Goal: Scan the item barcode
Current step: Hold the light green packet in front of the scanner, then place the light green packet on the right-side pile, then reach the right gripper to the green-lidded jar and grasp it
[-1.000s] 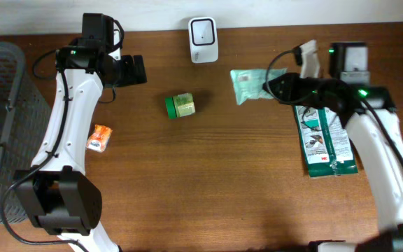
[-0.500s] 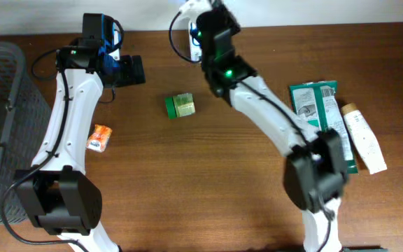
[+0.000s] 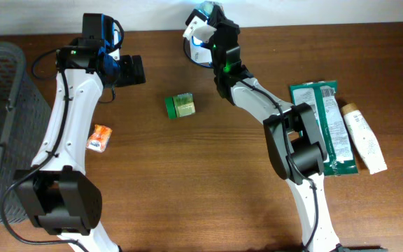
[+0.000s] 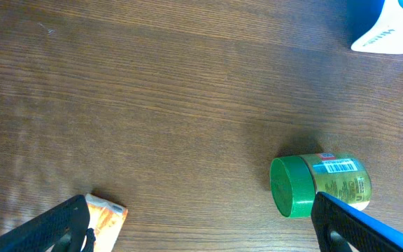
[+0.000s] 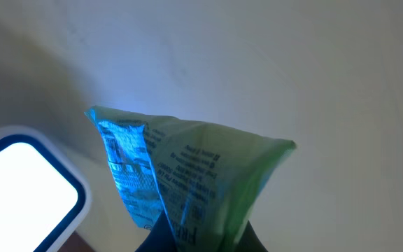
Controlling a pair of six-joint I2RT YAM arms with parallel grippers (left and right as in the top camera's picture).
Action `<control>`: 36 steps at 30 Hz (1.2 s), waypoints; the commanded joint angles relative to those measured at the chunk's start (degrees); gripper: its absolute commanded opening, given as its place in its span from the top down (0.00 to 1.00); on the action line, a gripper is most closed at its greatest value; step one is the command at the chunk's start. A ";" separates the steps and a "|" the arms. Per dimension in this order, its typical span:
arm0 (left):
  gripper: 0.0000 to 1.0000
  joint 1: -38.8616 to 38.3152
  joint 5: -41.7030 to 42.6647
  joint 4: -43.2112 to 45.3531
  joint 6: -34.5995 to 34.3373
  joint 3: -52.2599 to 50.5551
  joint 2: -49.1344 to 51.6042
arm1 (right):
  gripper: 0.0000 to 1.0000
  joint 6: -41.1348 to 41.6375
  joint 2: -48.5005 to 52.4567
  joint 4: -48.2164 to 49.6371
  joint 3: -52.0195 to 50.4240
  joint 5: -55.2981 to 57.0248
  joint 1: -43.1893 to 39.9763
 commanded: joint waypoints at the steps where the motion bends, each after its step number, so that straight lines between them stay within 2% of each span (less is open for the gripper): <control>1: 0.01 -0.13 -0.39 -0.09 0.33 0.15 0.11 | 0.96 -0.11 1.40 0.85 1.11 -1.11 0.44; 6: 0.01 -0.13 -0.39 -0.09 0.33 0.15 0.11 | 0.96 -0.11 0.92 1.64 1.11 -1.05 1.75; 8: 0.01 -0.13 -0.39 -0.09 0.33 0.15 0.11 | 0.96 0.28 -2.58 1.01 1.11 0.00 1.46; 11: 0.01 -0.13 -0.39 -0.07 0.33 0.15 0.11 | 0.96 8.55 -12.24 -7.37 1.11 1.09 1.33; 13: 0.01 -0.13 -0.39 -0.09 0.33 0.15 0.11 | 0.96 17.44 -20.15 -18.58 1.11 1.05 1.33; 14: 0.01 -0.13 -0.39 -0.09 0.33 0.15 0.11 | 0.96 27.96 -26.38 -28.22 1.11 0.98 1.31; 15: 0.01 -0.13 -0.39 -0.09 0.33 0.15 0.11 | 0.96 32.92 -29.18 -33.09 1.09 0.44 1.25; 16: 0.01 -0.13 -0.39 -0.07 0.33 0.15 0.11 | 0.96 42.75 -34.84 -43.78 1.11 -1.86 0.52; 17: 0.01 -0.11 -0.39 -0.09 0.33 0.15 0.11 | 0.96 47.04 -37.92 -50.88 1.11 -1.68 0.02; 19: 0.01 -0.13 -0.39 -0.09 0.33 0.15 0.11 | 0.96 62.25 -44.74 -70.97 1.11 -1.95 -2.58; 22: 0.01 -0.13 -0.39 -0.09 0.33 0.15 0.11 | 0.96 71.97 -46.40 -94.38 0.57 -9.31 -10.47; 23: 0.01 -0.13 -0.39 -0.09 0.33 0.15 0.11 | 0.96 73.57 -45.31 -99.25 -1.18 -9.40 -13.29; 26: 0.01 -0.13 -0.39 -0.09 0.33 0.15 0.11 | 0.96 73.83 -41.97 -100.72 -13.97 -9.27 -23.06; 30: 0.01 -0.13 -0.39 -0.09 0.33 0.15 0.11 | 0.95 73.85 -41.31 -92.70 -26.27 -11.02 -33.33; 31: 0.01 -0.13 -0.39 -0.07 0.33 0.15 0.11 | 0.55 73.83 -41.29 -92.19 -26.91 -12.00 -34.86; 32: 0.01 -0.13 -0.39 -0.09 0.33 0.15 0.11 | 0.34 73.81 -41.31 -91.93 -26.86 -13.75 -35.45; 33: 0.01 -0.13 -0.39 -0.07 0.33 0.15 0.11 | 0.27 73.81 -41.31 -91.52 -26.77 -14.93 -35.47; 36: 0.01 -0.13 -0.39 -0.09 0.33 0.15 0.11 | 0.22 73.29 -41.38 -94.92 -19.89 -24.35 -35.43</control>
